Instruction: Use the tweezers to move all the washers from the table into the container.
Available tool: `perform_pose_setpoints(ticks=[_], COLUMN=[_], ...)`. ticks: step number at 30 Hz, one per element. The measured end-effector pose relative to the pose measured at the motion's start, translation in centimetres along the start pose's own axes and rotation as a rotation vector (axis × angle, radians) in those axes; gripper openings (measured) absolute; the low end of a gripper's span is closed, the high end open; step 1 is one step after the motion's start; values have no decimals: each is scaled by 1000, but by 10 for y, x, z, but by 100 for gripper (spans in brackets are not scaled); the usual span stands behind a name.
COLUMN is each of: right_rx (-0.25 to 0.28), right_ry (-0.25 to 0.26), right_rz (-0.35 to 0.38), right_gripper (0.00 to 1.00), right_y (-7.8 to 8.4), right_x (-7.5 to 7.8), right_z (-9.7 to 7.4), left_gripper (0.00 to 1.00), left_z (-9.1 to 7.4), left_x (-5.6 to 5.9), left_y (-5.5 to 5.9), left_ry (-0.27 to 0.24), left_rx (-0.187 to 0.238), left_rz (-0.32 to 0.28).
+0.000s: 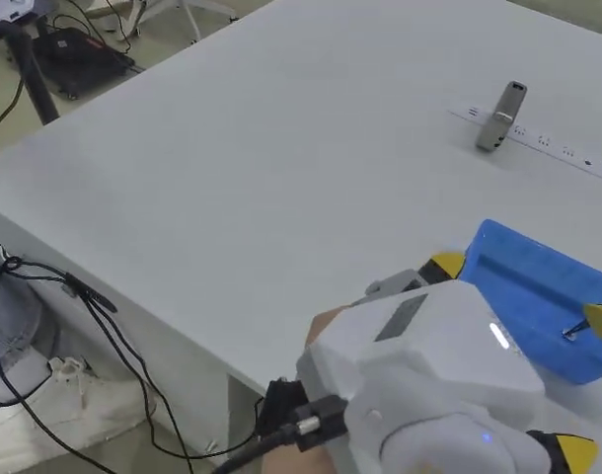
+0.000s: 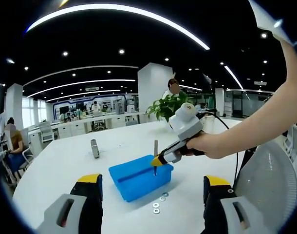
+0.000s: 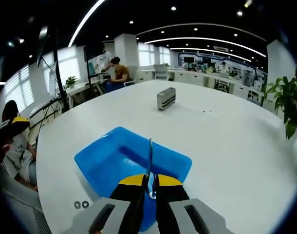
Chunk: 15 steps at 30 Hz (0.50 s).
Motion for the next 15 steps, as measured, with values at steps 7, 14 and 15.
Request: perform_pose_setpoints(ticks=[7, 14, 15], right_rx=[95, 129, 133], right_ry=[-32, -101, -110], right_rz=[13, 1, 4], right_gripper=[4, 4, 4], right_y=[-18, -23, -22], right_x=[-14, -42, -46], right_z=[-22, -46, -48], left_gripper=[87, 86, 86], left_z=[0, 0, 0], left_x=[-1, -1, -1], left_y=[0, 0, 0], left_ry=[-12, -18, -18], left_rx=[3, 2, 2], left_rz=[-3, 0, -3])
Point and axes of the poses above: the centre of the closed fingertips' face, and the gripper's own axes: z roughly forward along the fingers, x roughly to its right, y roughly out of its underside, the point moved 7 cm from there along -z, roughly backward along the fingers, and after that the axes turned 1 degree about -y, right-handed, at the moved point
